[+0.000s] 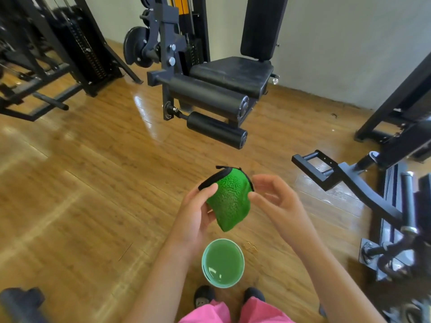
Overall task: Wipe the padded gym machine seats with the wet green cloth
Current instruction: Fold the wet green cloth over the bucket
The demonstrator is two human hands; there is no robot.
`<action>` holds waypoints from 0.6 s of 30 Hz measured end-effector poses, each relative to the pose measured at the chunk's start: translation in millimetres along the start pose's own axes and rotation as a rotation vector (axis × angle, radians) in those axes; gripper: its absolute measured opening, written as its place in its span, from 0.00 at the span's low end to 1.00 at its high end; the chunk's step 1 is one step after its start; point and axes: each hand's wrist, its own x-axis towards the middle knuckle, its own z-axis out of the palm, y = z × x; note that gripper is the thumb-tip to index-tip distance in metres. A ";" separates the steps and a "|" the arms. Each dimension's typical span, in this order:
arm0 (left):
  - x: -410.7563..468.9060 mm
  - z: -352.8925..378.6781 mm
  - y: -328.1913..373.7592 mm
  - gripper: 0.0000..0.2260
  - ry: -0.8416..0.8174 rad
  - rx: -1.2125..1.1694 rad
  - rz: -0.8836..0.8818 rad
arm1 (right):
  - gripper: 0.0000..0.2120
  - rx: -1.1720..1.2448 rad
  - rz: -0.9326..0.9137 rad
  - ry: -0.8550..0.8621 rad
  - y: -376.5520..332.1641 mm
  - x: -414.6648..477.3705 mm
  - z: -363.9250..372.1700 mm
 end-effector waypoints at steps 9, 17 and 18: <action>-11.0 9.3 2.4 0.10 -0.037 0.292 0.093 | 0.20 0.195 0.173 -0.200 -6.6 -16.4 23.7; -12.3 6.4 3.7 0.07 0.063 0.590 0.296 | 0.19 0.295 0.223 -0.210 -7.5 -18.2 28.1; -10.1 4.9 3.5 0.07 0.087 0.610 0.310 | 0.19 0.292 0.218 -0.217 -7.6 -17.8 28.3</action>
